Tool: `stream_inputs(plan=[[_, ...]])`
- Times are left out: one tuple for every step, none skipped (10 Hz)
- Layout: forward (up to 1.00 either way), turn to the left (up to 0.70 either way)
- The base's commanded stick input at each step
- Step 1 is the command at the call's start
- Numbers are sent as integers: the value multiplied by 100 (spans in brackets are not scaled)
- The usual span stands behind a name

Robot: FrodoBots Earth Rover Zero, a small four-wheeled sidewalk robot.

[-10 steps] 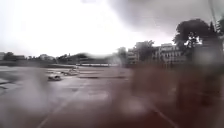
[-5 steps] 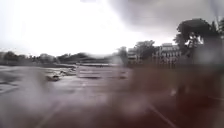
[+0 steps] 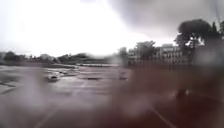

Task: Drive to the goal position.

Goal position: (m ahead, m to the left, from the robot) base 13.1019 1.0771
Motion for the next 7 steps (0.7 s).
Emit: stream_inputs(plan=[[45, 0], [45, 0], [45, 0], [45, 0], [45, 0], [45, 0], [45, 0]])
